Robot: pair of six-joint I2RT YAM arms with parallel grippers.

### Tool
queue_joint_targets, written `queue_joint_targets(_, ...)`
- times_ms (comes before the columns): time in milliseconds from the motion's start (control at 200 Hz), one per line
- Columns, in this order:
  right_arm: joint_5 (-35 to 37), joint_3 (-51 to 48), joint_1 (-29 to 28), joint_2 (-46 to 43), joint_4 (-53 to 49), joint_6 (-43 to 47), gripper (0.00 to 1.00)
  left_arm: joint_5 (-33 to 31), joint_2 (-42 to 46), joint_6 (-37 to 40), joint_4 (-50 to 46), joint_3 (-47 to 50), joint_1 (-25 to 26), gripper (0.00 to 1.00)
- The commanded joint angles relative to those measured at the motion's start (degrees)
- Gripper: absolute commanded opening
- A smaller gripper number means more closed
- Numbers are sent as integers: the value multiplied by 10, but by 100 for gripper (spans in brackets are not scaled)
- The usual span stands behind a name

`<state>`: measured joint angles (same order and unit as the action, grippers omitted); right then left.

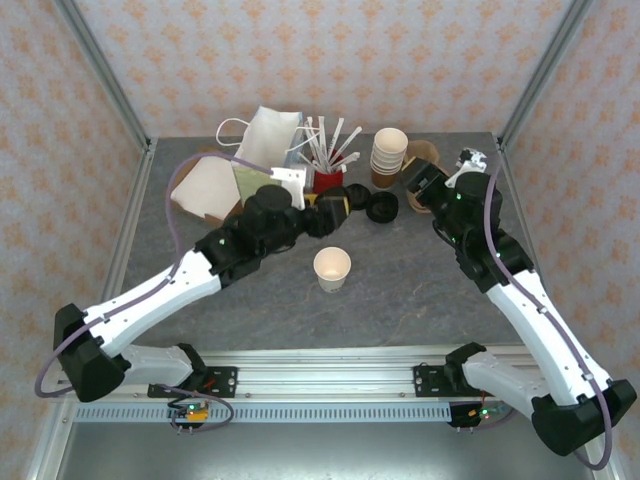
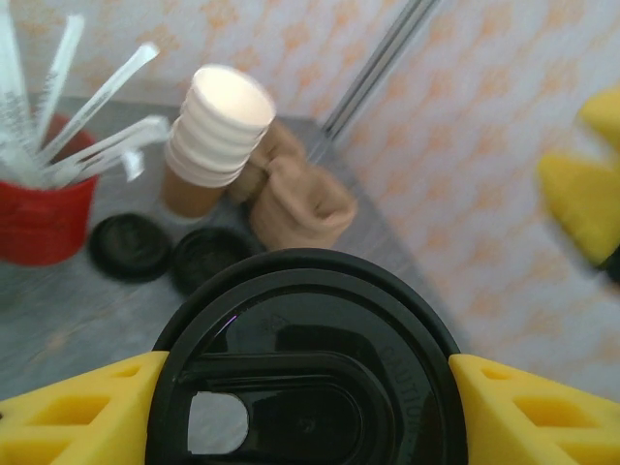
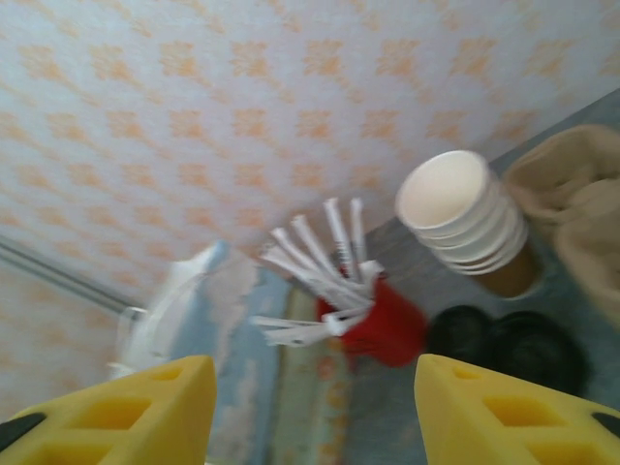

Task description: Pack the takeout coffee

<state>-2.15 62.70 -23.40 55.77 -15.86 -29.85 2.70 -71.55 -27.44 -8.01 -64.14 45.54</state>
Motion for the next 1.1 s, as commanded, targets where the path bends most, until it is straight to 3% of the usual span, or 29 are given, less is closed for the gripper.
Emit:
queue_joint_targets(0, 55, 19, 5, 16, -111, 110, 57, -75, 4, 103, -72, 43, 13, 60)
queue_joint_targets(445, 6, 0, 6, 48, -113, 129, 59, -107, -57, 161, -62, 80, 68, 63)
queue_joint_targets(636, -62, 21, 18, 85, -158, 153, 68, -96, -78, 158, -25, 92, 72, 63)
queue_joint_targets(1096, -70, 4, 27, 97, -162, 154, 72, -89, -110, 165, 0, 101, 75, 63)
